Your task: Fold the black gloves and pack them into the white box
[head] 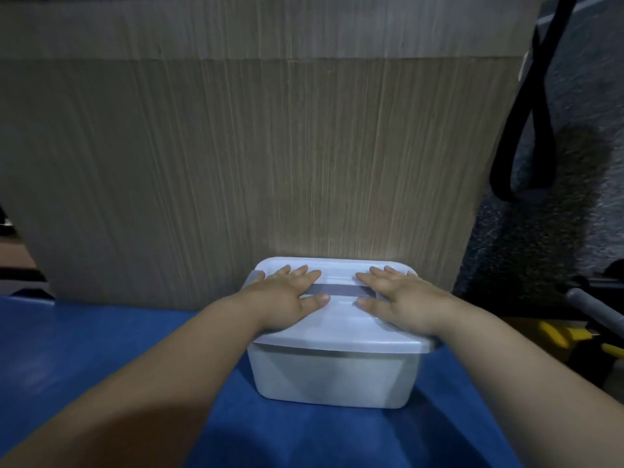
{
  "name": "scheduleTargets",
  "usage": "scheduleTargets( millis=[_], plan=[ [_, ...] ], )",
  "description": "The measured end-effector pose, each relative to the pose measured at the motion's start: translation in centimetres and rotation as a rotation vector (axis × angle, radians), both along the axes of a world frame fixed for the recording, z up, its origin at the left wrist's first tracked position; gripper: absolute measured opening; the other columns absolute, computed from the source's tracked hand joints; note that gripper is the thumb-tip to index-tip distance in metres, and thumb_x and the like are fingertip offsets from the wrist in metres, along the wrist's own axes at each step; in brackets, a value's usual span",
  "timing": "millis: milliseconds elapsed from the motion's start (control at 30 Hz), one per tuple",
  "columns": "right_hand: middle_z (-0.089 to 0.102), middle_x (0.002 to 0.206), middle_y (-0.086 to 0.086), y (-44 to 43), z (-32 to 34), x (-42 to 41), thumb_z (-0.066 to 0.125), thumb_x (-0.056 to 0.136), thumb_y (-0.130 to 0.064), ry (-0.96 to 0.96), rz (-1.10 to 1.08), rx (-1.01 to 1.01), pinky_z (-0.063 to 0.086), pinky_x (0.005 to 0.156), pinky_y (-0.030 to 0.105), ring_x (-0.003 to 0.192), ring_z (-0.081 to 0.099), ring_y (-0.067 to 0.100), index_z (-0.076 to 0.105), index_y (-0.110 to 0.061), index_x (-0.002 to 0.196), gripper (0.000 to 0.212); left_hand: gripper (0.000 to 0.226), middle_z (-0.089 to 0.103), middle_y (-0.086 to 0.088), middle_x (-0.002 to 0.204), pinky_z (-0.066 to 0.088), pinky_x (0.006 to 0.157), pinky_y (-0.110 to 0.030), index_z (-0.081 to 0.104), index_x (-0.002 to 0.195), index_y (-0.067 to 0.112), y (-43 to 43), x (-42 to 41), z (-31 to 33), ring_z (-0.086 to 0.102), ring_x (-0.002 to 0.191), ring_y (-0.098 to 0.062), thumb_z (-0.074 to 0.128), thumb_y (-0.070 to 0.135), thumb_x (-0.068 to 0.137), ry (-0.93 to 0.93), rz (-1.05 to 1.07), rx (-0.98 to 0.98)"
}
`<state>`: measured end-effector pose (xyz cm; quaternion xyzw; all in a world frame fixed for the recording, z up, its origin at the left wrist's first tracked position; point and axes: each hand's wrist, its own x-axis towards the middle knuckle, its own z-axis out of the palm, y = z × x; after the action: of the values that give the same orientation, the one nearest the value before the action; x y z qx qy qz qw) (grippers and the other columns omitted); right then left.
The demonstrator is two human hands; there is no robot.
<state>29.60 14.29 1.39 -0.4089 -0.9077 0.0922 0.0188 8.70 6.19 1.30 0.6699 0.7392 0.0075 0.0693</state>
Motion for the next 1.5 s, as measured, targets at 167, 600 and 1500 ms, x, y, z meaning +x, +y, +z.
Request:
scheduleTargets(
  millis=[167, 600, 1500],
  plan=[
    [0.002, 0.16, -0.014, 1.8, -0.3, -0.3, 0.032, 0.084, -0.073, -0.044, 0.048, -0.035, -0.002, 0.12, 0.034, 0.147, -0.005, 0.005, 0.014, -0.047, 0.148, 0.071, 0.064, -0.005, 0.013, 0.16, -0.002, 0.119, -0.046, 0.003, 0.151, 0.04, 0.9, -0.5, -0.1, -0.007, 0.148, -0.013, 0.019, 0.064, 0.094, 0.027, -0.045, -0.03],
    [-0.022, 0.146, -0.032, 4.5, -0.1, -0.7, -0.017, 0.042, -0.098, -0.194, 0.252, -0.005, -0.005, 0.118, 0.024, 0.138, -0.025, -0.007, -0.02, -0.067, 0.124, 0.088, 0.076, -0.016, 0.015, 0.158, -0.008, 0.119, -0.044, -0.009, 0.149, 0.04, 3.2, -1.6, 0.1, -0.014, 0.146, -0.011, 0.02, 0.072, 0.087, 0.068, -0.125, -0.182],
    [0.006, 0.161, -0.007, 2.0, 9.4, 1.1, 0.034, 0.095, -0.057, -0.195, -0.021, -0.254, 0.015, 0.116, 0.036, 0.147, 0.01, 0.016, 0.013, -0.033, 0.152, 0.065, 0.069, -0.008, 0.001, 0.161, 0.005, 0.119, -0.045, 0.002, 0.153, 0.025, 5.9, 3.6, 11.1, -0.006, 0.148, -0.022, 0.029, 0.057, 0.098, -0.196, 0.019, -0.464]
  ],
)
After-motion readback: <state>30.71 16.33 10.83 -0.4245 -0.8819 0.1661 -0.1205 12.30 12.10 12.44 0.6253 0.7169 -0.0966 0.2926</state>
